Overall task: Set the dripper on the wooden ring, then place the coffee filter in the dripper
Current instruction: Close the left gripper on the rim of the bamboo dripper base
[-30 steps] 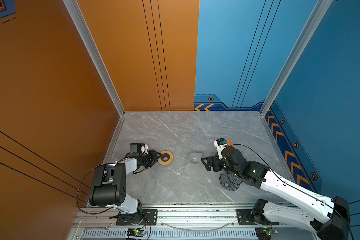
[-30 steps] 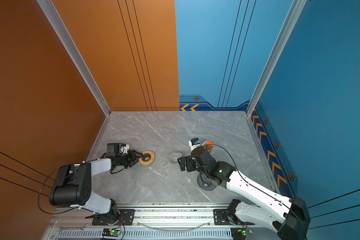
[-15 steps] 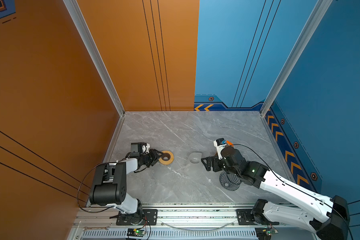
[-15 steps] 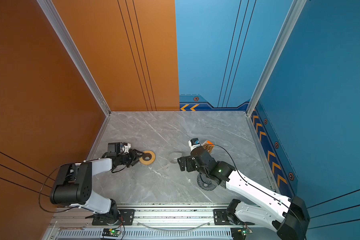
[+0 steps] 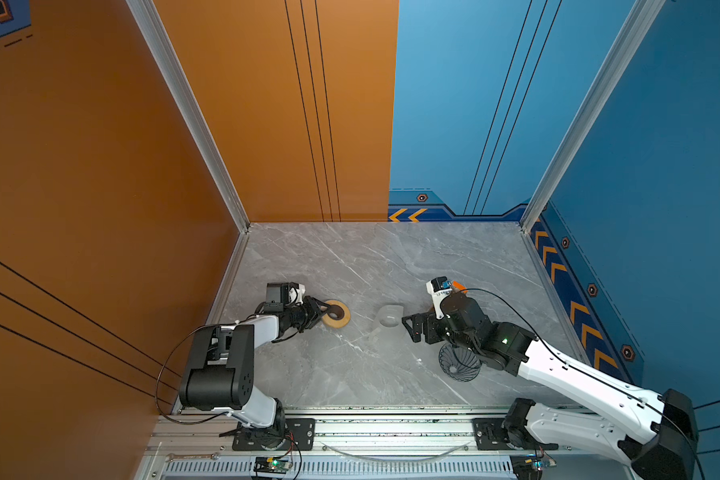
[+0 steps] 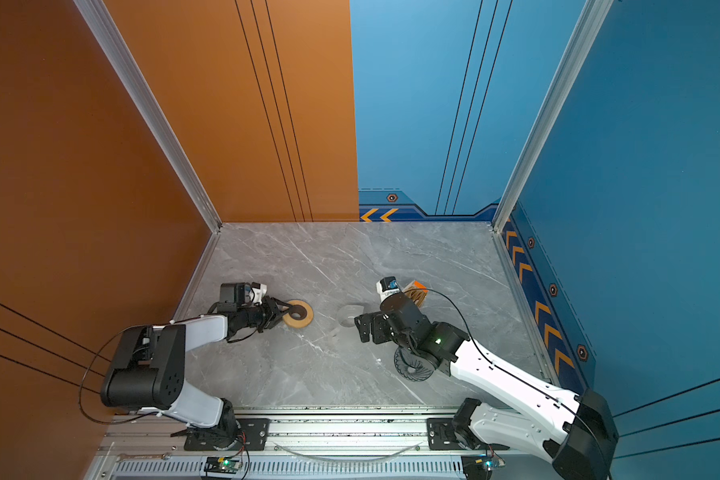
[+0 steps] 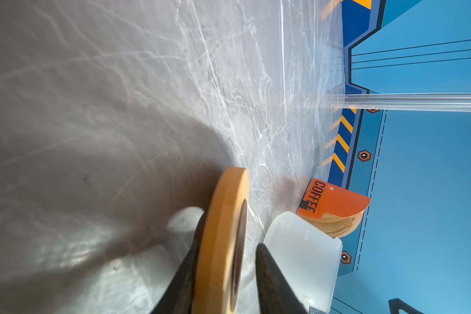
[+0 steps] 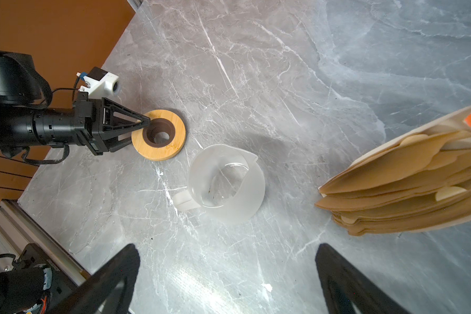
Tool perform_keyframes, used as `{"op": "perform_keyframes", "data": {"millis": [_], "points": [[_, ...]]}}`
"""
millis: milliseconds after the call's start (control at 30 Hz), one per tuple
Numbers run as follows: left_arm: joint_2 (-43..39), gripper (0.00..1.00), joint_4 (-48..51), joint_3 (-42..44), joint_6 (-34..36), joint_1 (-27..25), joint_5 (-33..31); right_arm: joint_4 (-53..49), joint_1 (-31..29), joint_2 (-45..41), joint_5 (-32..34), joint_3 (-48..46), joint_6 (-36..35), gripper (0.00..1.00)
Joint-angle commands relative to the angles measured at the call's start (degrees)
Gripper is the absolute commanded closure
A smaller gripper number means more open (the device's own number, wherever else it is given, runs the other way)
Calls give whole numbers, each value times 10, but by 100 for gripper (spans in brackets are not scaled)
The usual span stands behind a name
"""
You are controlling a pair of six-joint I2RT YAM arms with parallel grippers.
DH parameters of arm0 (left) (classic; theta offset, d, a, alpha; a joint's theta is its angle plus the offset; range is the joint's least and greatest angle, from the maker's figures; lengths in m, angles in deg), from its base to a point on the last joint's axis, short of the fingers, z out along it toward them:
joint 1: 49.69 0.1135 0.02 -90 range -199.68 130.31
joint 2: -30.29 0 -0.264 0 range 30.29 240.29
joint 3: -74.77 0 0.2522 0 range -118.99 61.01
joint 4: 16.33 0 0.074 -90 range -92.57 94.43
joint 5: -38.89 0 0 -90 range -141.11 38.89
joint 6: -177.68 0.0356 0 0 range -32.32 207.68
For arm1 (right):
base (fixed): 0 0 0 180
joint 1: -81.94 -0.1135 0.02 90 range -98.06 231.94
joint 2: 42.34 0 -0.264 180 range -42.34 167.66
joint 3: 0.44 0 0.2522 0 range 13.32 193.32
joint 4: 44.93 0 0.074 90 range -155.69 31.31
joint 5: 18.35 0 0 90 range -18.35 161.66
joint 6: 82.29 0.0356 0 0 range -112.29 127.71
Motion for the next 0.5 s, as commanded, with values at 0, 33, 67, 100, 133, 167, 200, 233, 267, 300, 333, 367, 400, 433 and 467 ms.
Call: {"op": "perform_keyframes", "data": {"millis": [0, 33, 67, 100, 133, 167, 200, 233, 267, 300, 333, 367, 400, 433, 467], "points": [[8, 68, 0, -10, 0, -5, 6, 4, 1, -3, 17, -11, -4, 0], [9, 69, 1, -10, -1, -5, 5, 4, 1, -4, 18, -13, -4, 0], [9, 70, 1, -10, -1, -5, 5, 4, 1, -5, 18, -14, -3, 0], [8, 71, 0, -9, -1, -5, 5, 5, 1, -5, 18, -15, -3, 0], [9, 72, 1, -9, -1, -5, 5, 6, 2, -6, 17, -16, -2, 0], [10, 73, 0, -9, -1, -5, 5, 6, 2, -6, 18, -16, -2, 0], [10, 74, 1, -9, -1, -5, 5, 7, 2, -6, 17, -17, -2, 0], [10, 74, 1, -9, -1, -5, 5, 7, 2, -6, 16, -17, -2, 0], [10, 76, 1, -9, -2, -5, 5, 7, 3, -7, 17, -17, -2, 0], [10, 77, 0, -9, -1, -5, 5, 8, 3, -6, 17, -18, -2, 0], [9, 78, 1, -10, -1, -5, 5, 7, 2, -6, 17, -18, -1, 0], [10, 79, 1, -10, -3, -5, 5, 6, 2, -7, 17, -18, -1, 0], [9, 80, 1, -10, -3, -5, 6, 5, 2, -7, 17, -18, -1, 0], [9, 81, 1, -11, -4, -5, 8, 5, 3, -8, 17, -18, -1, 0], [8, 83, 1, -12, -5, -5, 9, 4, 3, -8, 17, -19, -1, 0]]}}
